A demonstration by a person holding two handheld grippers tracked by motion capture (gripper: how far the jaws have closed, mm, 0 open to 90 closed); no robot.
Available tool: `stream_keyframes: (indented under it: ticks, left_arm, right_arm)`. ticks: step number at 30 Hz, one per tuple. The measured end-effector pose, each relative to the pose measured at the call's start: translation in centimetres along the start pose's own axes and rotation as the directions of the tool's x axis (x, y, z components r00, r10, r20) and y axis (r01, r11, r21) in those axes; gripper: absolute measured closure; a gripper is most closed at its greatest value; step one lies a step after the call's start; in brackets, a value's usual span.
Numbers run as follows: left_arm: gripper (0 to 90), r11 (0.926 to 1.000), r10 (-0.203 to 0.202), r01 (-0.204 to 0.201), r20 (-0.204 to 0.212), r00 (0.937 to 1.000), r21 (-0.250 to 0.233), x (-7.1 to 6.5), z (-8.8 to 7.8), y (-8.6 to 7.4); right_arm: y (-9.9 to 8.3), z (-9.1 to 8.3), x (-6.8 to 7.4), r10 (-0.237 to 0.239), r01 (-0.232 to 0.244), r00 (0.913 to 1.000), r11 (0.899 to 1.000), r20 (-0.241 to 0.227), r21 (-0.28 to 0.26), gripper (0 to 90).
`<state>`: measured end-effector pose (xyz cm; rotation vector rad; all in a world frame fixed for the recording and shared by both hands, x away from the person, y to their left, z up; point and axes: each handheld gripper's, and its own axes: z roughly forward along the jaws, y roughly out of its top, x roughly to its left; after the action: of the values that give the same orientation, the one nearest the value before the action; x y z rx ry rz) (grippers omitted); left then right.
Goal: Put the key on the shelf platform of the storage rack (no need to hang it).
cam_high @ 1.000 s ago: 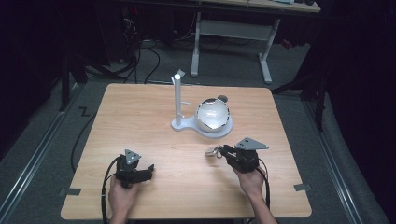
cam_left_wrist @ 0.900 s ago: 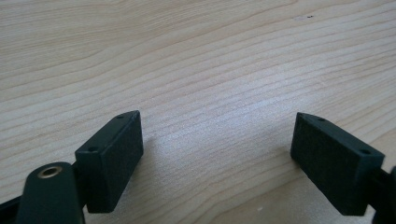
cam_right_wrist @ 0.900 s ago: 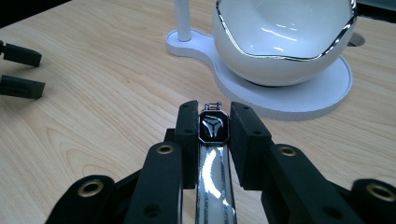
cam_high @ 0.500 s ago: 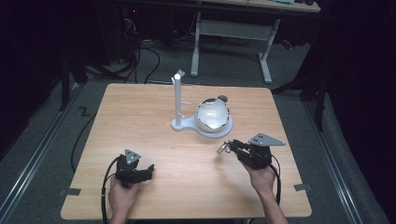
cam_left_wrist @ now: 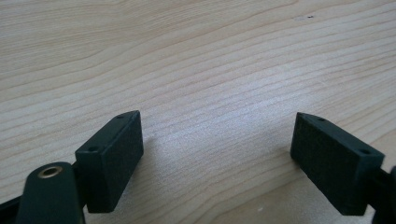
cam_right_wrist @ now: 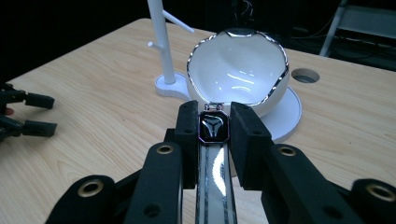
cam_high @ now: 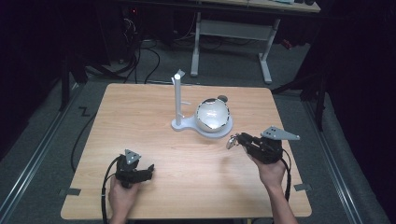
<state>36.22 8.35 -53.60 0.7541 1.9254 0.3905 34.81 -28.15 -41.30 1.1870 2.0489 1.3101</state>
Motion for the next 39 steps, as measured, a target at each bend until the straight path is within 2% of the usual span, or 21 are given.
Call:
stream_keyframes:
  ticks: [8,10,14,20,24,29,31,36,39]
  left_arm:
    - [17.4,1.0000,-0.001,0.001,-0.001,1.0000,0.000,0.0,0.0,0.0]
    - [17.4,1.0000,-0.001,0.001,-0.001,1.0000,0.000,0.0,0.0,0.0]
    - [17.4,1.0000,-0.001,0.001,0.000,1.0000,0.001,0.0,0.0,0.0]
    - [17.4,1.0000,0.000,0.000,0.001,1.0000,0.002,0.0,0.0,0.0]
    - [17.3,1.0000,0.000,0.000,0.002,1.0000,0.003,0.0,0.0,0.0]
    - [17.3,1.0000,0.001,-0.001,0.000,1.0000,0.001,0.0,0.0,0.0]
    - [17.3,1.0000,0.006,-0.006,0.002,1.0000,0.003,0.0,0.0,0.0]
    - [17.3,1.0000,0.005,-0.005,0.002,1.0000,0.003,0.0,0.0,0.0]
    - [17.3,1.0000,0.004,-0.004,0.002,1.0000,0.003,0.0,0.0,0.0]
  right_arm:
    - [2.1,0.3,-0.8,-0.003,0.003,0.9999,1.000,-0.014,0.004,74.7]
    - [2.9,0.9,-0.8,-0.018,0.018,0.9996,1.000,-0.020,0.018,74.7]
    - [3.8,1.4,-0.8,-0.022,0.023,0.9991,1.000,-0.035,0.011,74.6]
    - [5.8,2.8,-0.8,0.007,-0.007,0.9981,1.000,-0.061,-0.013,74.6]
    - [6.8,4.0,-0.4,-0.003,0.002,0.9980,1.000,-0.064,-0.005,74.6]
    - [7.4,5.4,-0.4,-0.003,0.003,0.9979,1.000,-0.065,0.006,74.6]
    - [7.7,6.5,-0.6,-0.009,0.010,0.9982,1.000,-0.059,0.021,74.6]
    - [7.7,7.9,-1.4,0.026,-0.024,0.9976,0.999,-0.064,0.033,74.6]
    - [7.5,8.4,-1.6,0.023,-0.020,0.9979,0.999,-0.060,0.050,74.6]
